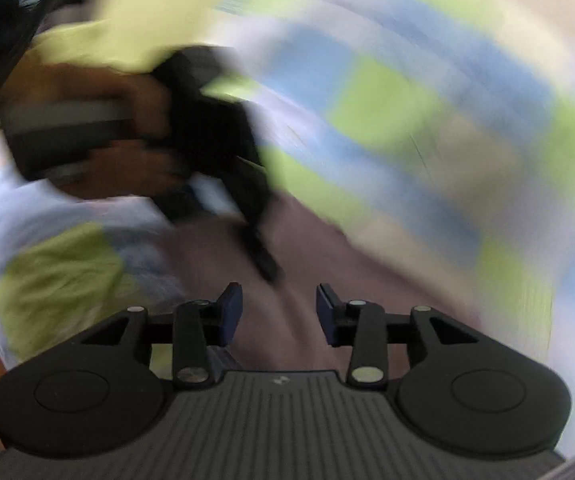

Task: Fold clothes
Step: 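Grasp the folded lilac tank top edge with the left tool while the right tool grasps, then lift the folded tank top with both tools and carry it to the white chair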

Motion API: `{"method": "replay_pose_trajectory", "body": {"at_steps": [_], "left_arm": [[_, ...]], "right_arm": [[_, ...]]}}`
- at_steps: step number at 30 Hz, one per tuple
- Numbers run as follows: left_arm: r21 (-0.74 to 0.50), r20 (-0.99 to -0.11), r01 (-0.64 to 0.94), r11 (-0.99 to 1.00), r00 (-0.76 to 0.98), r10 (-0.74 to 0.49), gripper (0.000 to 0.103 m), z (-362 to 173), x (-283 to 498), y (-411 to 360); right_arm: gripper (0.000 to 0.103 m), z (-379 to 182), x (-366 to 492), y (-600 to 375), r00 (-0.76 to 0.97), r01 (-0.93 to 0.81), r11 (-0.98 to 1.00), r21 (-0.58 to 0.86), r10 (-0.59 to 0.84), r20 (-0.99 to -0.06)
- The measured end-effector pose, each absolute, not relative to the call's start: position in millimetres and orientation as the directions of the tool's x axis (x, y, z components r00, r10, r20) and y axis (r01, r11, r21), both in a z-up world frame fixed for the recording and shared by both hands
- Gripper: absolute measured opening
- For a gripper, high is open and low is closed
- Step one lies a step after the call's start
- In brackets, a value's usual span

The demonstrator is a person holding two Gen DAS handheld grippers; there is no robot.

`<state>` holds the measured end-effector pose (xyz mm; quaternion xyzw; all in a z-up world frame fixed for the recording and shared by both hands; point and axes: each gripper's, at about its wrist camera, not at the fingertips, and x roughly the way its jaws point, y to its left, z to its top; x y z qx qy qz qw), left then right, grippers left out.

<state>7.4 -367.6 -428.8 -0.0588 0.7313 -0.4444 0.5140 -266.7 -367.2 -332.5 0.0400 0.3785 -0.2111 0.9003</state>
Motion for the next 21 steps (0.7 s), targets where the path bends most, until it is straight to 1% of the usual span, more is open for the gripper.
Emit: {"method": "replay_pose_trajectory", "body": {"at_steps": [2, 4, 5, 6, 9, 12, 15, 19, 21], "left_arm": [[-0.704, -0.706, 0.376, 0.602, -0.462, -0.537, 0.013, -428, 7, -369], [-0.699, -0.712, 0.382, 0.605, -0.459, -0.532, 0.015, -427, 6, -369], [-0.696, -0.714, 0.383, 0.607, -0.459, -0.529, 0.016, -429, 6, -368], [-0.694, -0.716, 0.383, 0.61, -0.458, -0.527, 0.017, -430, 7, -367], [-0.692, -0.716, 0.377, 0.615, -0.463, -0.522, 0.018, -432, 7, -367], [-0.691, -0.718, 0.381, 0.614, -0.466, -0.518, 0.018, -433, 8, -368], [-0.691, -0.718, 0.382, 0.614, -0.467, -0.517, 0.019, -435, 7, -370], [-0.695, -0.713, 0.381, 0.609, -0.468, -0.521, 0.019, -437, 8, -367], [-0.699, -0.711, 0.388, 0.601, -0.469, -0.524, 0.017, -438, 8, -366]], "right_arm": [[0.036, -338, -294, -429, 0.565, 0.583, 0.809, 0.08, -0.333, -0.755], [0.039, -345, -311, -463, 0.562, 0.646, 0.739, 0.193, -0.289, -0.775], [0.039, -352, -325, -487, 0.575, 0.674, 0.68, 0.289, -0.237, -0.783], [0.039, -361, -338, -507, 0.606, 0.679, 0.622, 0.389, -0.178, -0.775], [0.04, -383, -354, -535, 0.682, 0.633, 0.533, 0.562, -0.039, -0.731], [0.04, -392, -361, -549, 0.722, 0.592, 0.506, 0.627, 0.012, -0.692], [0.042, -396, -365, -555, 0.752, 0.564, 0.495, 0.661, 0.023, -0.658], [0.044, -406, -358, -569, 0.819, 0.484, 0.453, 0.748, 0.066, -0.57], [0.044, -408, -354, -569, 0.833, 0.459, 0.448, 0.767, 0.082, -0.546]]}}
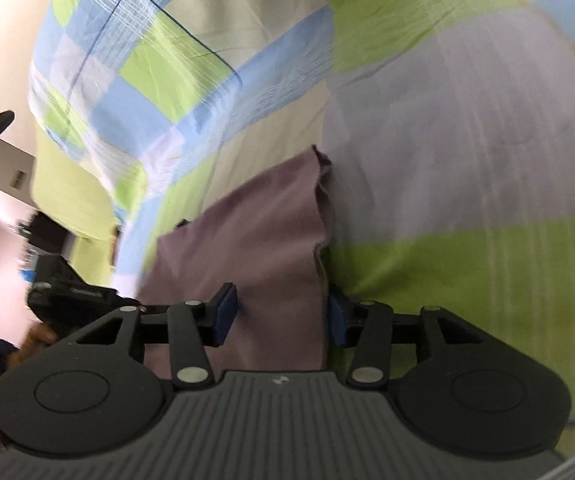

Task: Fold clothes
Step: 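Lift the folded tank top with both tools and carry it to the white chair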

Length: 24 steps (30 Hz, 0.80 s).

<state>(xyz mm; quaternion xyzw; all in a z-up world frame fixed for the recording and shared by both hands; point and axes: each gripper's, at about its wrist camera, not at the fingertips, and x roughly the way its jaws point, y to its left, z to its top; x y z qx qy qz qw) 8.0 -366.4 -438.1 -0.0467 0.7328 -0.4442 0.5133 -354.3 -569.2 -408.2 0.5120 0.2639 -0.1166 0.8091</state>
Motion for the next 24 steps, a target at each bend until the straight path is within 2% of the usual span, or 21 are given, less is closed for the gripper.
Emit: {"method": "replay_pose_trajectory", "body": {"at_steps": [2, 7, 15, 19, 24], "left_arm": [[-0.697, -0.716, 0.424, 0.579, -0.462, -0.524, 0.011, -434, 6, -369], [-0.621, -0.774, 0.633, 0.463, -0.403, -0.488, 0.007, -398, -12, -390], [-0.584, -0.777, 0.781, 0.222, -0.457, -0.433, 0.007, -335, -44, -433], [-0.594, -0.768, 0.804, 0.022, -0.558, -0.315, 0.007, -311, -103, -448], [-0.616, -0.759, 0.763, -0.197, -0.642, -0.112, 0.007, -300, -206, -446]], "right_arm": [[0.014, -407, -351, -565, 0.838, 0.445, 0.455, 0.771, 0.091, -0.538], [0.012, -387, -353, -539, 0.822, 0.526, 0.436, 0.73, -0.04, -0.568], [0.012, -339, -389, -478, 0.733, 0.677, 0.255, 0.69, -0.306, -0.607], [0.012, -310, -434, -432, 0.641, 0.731, 0.096, 0.675, -0.434, -0.633], [0.012, -278, -524, -323, 0.428, 0.74, -0.21, 0.639, -0.586, -0.688]]}}
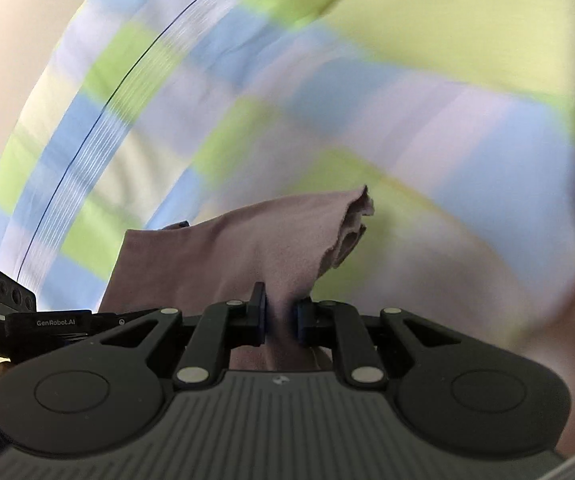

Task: Fold clothes
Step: 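Lift the folded tank top with both tools and carry it to the white chair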

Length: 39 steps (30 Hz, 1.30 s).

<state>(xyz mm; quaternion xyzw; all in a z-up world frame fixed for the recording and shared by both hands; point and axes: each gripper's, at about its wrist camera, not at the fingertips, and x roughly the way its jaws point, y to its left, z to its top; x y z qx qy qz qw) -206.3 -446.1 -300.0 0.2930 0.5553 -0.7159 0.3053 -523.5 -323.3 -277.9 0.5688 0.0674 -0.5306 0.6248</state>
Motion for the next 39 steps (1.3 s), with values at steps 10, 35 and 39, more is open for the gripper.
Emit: {"method": "replay_pose_trajectory", "body": {"at_steps": [10, 35, 39], "left_arm": [[-0.713, -0.651, 0.448, -0.54, -0.71, 0.269, 0.007, -287, -531, -418], [-0.56, -0.724, 0.403, -0.724, -0.664, 0.19, 0.008, -285, -829, -412], [-0.565, -0.727, 0.413, -0.715, -0.658, 0.195, 0.009, -290, -826, -414]], "right_arm": [[0.012, -234, -732, -131, -0.068, 0.55, -0.628, 0.551, -0.691, -0.72], [0.014, -259, -1034, -102, -0.18, 0.414, -0.667, 0.62, -0.727, -0.663], [0.023, -275, -1015, -83, -0.166, 0.397, -0.678, 0.619, -0.716, -0.678]]}}
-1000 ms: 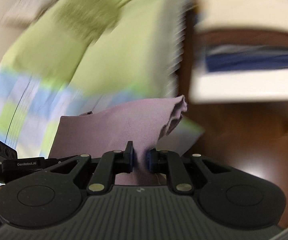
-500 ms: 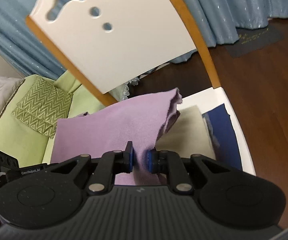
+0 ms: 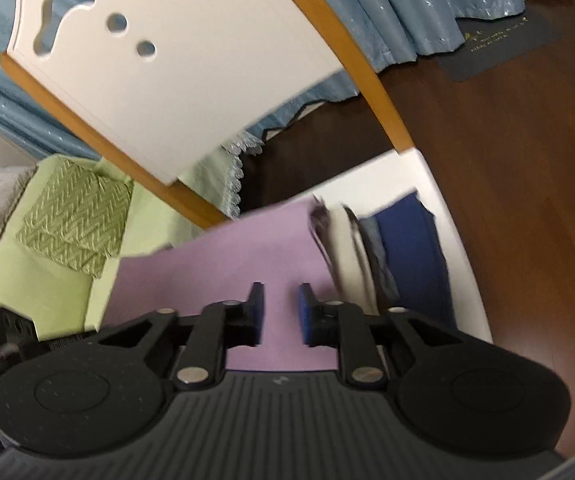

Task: Fold clothes
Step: 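Lift the folded tank top with both tools and carry it to the white chair, then lower the tank top onto the clothes stack on the chair and open both tools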

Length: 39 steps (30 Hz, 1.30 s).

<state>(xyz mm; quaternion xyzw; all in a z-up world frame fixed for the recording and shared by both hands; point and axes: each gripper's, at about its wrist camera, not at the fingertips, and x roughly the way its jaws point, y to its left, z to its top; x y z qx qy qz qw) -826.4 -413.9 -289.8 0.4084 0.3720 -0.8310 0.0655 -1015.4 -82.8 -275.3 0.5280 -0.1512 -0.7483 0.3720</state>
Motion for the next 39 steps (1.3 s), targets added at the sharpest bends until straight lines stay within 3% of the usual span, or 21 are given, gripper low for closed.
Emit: {"method": "replay_pose_trajectory", "body": {"at_steps": [5, 12, 20, 21, 23, 26, 39], "left_arm": [[-0.558, -0.739, 0.425, -0.713, -0.645, 0.194, 0.009, -297, -831, -416], [-0.557, -0.746, 0.438, -0.706, -0.637, 0.193, 0.01, -309, -837, -420], [-0.564, -0.748, 0.451, -0.692, -0.634, 0.196, 0.012, -318, -838, -421], [-0.566, -0.747, 0.452, -0.689, -0.635, 0.198, 0.012, -320, -838, -421], [-0.571, -0.745, 0.451, -0.686, -0.636, 0.201, 0.012, -320, -837, -423], [-0.558, -0.749, 0.445, -0.701, -0.634, 0.194, 0.012, -316, -838, -422], [-0.49, -0.712, 0.314, -0.813, -0.683, 0.165, 0.012, -294, -836, -403]], "right_arm": [[0.033, -293, -1000, -66, -0.16, 0.378, -0.678, 0.63, -0.718, -0.677], [0.038, -309, -1011, -66, -0.167, 0.394, -0.635, 0.665, -0.761, -0.627], [0.043, -338, -1028, -69, -0.058, 0.364, -0.525, 0.77, -0.837, -0.544], [0.042, -341, -1029, -69, -0.047, 0.356, -0.506, 0.786, -0.849, -0.526], [0.014, -342, -1030, -68, -0.042, 0.355, -0.482, 0.801, -0.864, -0.501], [0.007, -332, -1029, -70, -0.056, 0.41, -0.47, 0.782, -0.868, -0.493], [0.004, -285, -1007, -58, -0.155, 0.529, -0.456, 0.716, -0.881, -0.446]]}}
